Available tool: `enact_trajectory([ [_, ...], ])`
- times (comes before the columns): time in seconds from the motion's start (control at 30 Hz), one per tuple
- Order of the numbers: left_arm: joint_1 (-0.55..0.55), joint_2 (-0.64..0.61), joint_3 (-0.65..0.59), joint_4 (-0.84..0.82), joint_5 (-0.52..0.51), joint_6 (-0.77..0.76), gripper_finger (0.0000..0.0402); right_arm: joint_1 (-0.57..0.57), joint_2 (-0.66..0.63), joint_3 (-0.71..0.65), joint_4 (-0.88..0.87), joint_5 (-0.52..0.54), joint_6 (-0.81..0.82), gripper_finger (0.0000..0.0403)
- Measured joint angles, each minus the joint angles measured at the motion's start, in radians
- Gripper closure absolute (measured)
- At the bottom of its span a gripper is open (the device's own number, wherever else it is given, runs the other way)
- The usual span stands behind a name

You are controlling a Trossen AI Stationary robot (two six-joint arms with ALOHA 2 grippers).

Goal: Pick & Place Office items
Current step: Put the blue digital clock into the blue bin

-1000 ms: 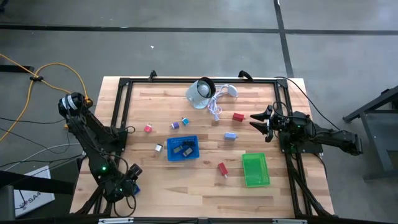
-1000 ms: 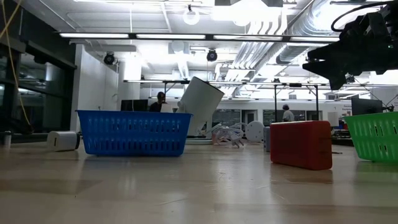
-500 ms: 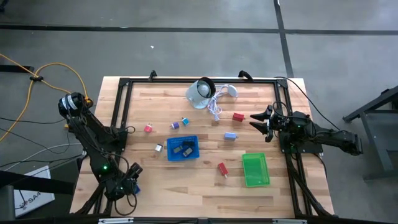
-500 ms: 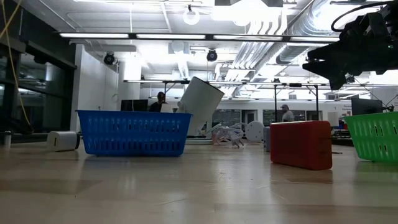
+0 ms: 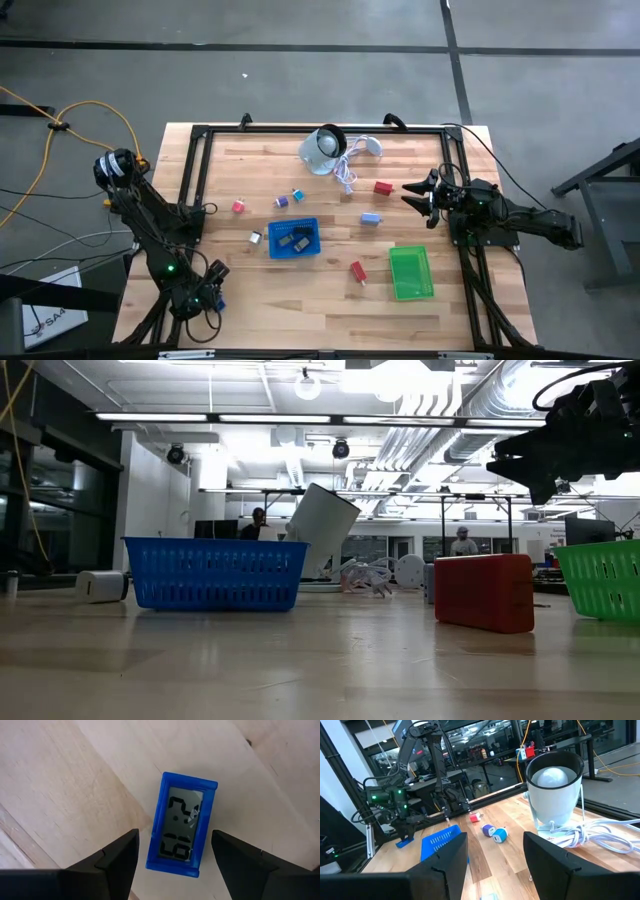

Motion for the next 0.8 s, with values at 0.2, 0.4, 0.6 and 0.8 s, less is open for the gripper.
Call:
enact_trajectory([
  [0.2,0.0,0.025,0.0,0.001,0.006,0.0,0.0159,0.0,0.0,0.0,0.0,0.0,0.0,0.0224],
  [0.4,0.0,0.029,0.0,0.008,0.007,0.0,0.0159,0.0,0.0,0.0,0.0,0.0,0.0,0.0224],
  [0.6,0.0,0.029,0.0,0.009,0.007,0.0,0.0165,0.0,0.0,0.0,0.0,0.0,0.0,0.0224],
  [0.8,0.0,0.029,0.0,0.012,0.01,0.001,0.0188,0.0,0.0,0.0,0.0,0.0,0.0,0.0224],
])
